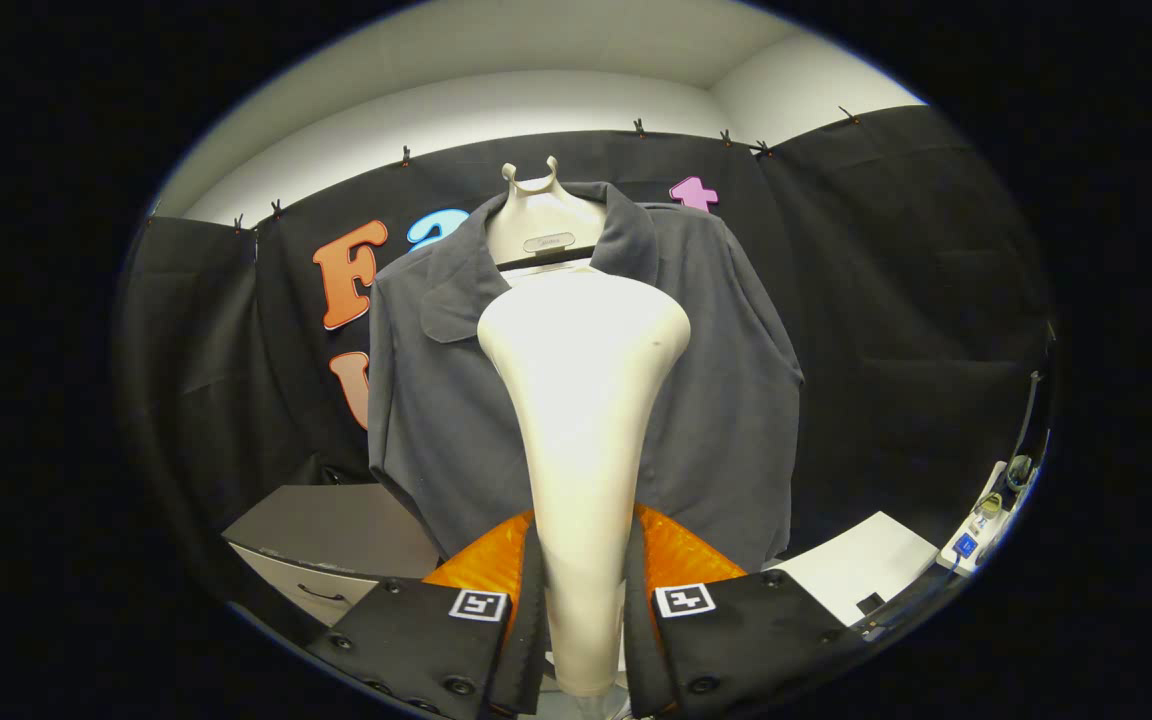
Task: Iron the clothes twice with a garment steamer, once on the left side and once on the right side.
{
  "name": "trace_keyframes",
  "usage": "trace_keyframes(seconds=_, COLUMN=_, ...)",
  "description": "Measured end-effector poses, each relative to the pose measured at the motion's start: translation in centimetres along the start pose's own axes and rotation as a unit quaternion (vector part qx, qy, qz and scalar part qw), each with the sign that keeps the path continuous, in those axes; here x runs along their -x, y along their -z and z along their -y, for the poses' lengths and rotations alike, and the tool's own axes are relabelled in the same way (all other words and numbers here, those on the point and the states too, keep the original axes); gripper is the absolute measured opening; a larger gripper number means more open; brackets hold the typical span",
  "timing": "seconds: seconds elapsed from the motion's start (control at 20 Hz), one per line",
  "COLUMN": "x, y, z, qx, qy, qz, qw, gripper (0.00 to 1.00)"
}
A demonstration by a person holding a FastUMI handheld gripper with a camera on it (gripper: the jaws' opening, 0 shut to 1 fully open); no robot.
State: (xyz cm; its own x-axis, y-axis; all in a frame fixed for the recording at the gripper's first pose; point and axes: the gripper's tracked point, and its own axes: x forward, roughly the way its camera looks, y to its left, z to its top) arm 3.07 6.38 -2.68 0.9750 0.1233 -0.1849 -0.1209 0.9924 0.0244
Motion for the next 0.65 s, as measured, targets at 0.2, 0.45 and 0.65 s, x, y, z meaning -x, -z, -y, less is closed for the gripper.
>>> trace_keyframes(seconds=0.2, x=-0.7, y=0.3, z=-0.6, qx=-0.005, qy=-0.003, qz=-0.005, qw=1.000, gripper=0.40)
trace_keyframes(seconds=0.45, x=-1.0, y=0.0, z=-1.4, qx=0.000, qy=-0.010, qz=-0.003, qw=1.000, gripper=0.40)
trace_keyframes(seconds=0.65, x=-1.1, y=0.1, z=-1.8, qx=-0.001, qy=-0.015, qz=-0.006, qw=1.000, gripper=0.40)
